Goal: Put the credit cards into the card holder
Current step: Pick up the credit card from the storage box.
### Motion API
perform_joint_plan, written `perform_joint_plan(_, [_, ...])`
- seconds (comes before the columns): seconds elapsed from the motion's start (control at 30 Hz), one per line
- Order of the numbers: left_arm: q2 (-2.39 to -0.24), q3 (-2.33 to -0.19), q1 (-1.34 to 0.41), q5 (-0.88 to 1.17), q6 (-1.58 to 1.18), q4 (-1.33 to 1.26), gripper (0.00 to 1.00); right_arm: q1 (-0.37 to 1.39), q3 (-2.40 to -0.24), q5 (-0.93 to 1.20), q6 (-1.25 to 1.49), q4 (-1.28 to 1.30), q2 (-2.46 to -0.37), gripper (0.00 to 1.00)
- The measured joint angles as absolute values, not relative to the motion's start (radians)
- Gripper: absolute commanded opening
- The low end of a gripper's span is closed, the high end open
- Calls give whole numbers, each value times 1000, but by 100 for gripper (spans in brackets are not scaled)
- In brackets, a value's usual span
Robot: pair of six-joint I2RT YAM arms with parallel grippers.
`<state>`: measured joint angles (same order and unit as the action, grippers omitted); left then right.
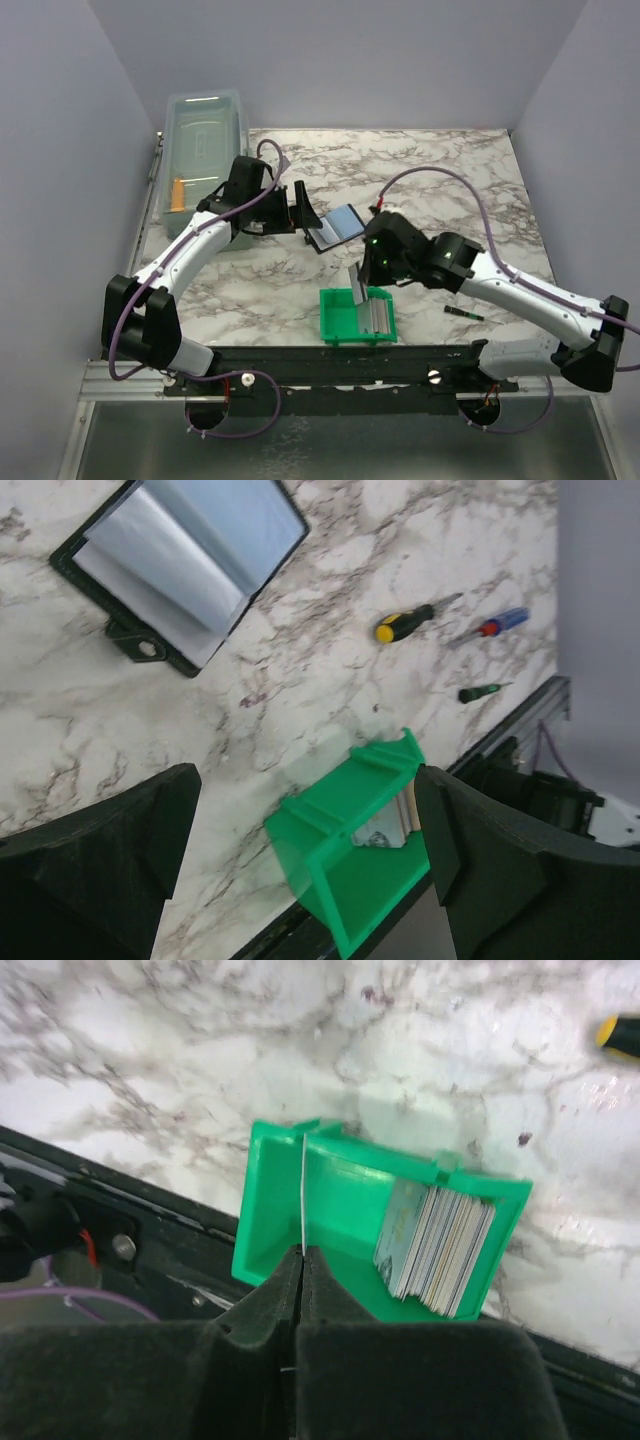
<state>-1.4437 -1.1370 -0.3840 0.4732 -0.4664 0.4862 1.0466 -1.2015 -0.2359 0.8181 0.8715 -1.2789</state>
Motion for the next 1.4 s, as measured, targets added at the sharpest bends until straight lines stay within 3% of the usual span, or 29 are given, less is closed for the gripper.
perform_joint_plan(0.3, [-1406,-1008,-339,807,-762,40,96,566,-1192,188,565,606,-1243,0])
perform_joint_plan(0.53, [-1447,-936,-368,879,-976,-236,87,454,-1201,514,537,389,-1372,0])
perform_joint_plan(0.7, [-1465,-893,-382,891,-1056,-357,70,422,-1201,676,552,284,-1409,0])
perform_joint_plan(1.0, [-1489,-885,-389,901,-1125,-481,31,388,-1200,831,579,167,-1451,0])
perform_joint_plan(1.1, [-1496,-885,-389,901,-1134,-508,10,380,-1199,863,584,146,-1482,0])
perform_joint_plan(1.17, [-1503,-885,-389,901,-1139,-522,0,371,-1199,880,587,135,-1504,15])
perform_joint_plan(1.27, [-1521,-889,-389,900,-1145,-550,0,350,-1198,879,584,133,-1531,44])
perform_joint_plan(1.33, [-1535,-892,-389,885,-1139,-547,0,335,-1203,855,568,147,-1557,54])
perform_joint_plan(1.4, [-1561,-905,-389,860,-1124,-513,0,325,-1231,806,538,189,-1590,57])
